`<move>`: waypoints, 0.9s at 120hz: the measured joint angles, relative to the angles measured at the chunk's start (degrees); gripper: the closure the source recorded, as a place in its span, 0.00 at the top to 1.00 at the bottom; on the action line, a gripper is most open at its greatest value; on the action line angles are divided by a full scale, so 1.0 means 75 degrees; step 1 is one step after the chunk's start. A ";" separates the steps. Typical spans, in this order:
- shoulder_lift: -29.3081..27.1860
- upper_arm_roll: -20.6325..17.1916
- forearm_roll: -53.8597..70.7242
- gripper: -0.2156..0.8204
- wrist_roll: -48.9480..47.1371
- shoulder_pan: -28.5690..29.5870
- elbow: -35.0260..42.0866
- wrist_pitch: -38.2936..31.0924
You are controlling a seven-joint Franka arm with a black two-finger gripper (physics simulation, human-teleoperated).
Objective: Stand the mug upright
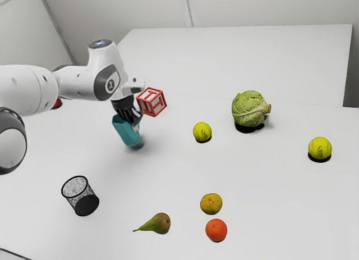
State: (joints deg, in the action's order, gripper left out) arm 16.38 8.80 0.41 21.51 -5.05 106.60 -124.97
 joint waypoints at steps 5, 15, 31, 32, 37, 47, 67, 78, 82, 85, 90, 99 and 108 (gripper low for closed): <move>-0.0135 -0.0003 0.0077 0.03 -0.0164 -0.0033 0.0224 -0.0006; -0.0283 -0.0009 0.0171 0.03 -0.0467 -0.0049 0.0481 -0.0021; -0.0316 -0.0006 0.0233 0.03 -0.0877 -0.0018 0.0589 -0.0040; -0.0315 -0.0005 0.0235 0.03 -0.0900 -0.0016 0.0591 -0.0042; -0.0305 -0.0006 0.0237 0.05 -0.1006 -0.0012 0.0604 -0.0071; -0.0293 -0.0008 0.0195 0.21 -0.1165 -0.0007 0.0620 -0.0130; -0.0279 -0.0011 0.0149 0.51 -0.1421 0.0018 0.0618 -0.0195; -0.0282 -0.0009 0.0133 0.60 -0.1535 0.0032 0.0615 -0.0213; -0.0311 -0.0008 0.0127 0.63 -0.1573 0.0035 0.0608 -0.0212; -0.0370 -0.0006 0.0114 0.64 -0.1599 0.0037 0.0605 -0.0191; -0.0566 -0.0004 0.0071 0.67 -0.1652 0.0045 0.0569 -0.0045; -0.1034 0.0046 -0.0107 0.70 -0.1748 0.0061 0.0334 0.0495; -0.1234 0.0066 -0.0306 0.72 -0.1838 0.0072 -0.0639 0.1503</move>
State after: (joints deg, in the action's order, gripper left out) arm 7.12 9.29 -1.88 7.73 -4.51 101.80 -113.70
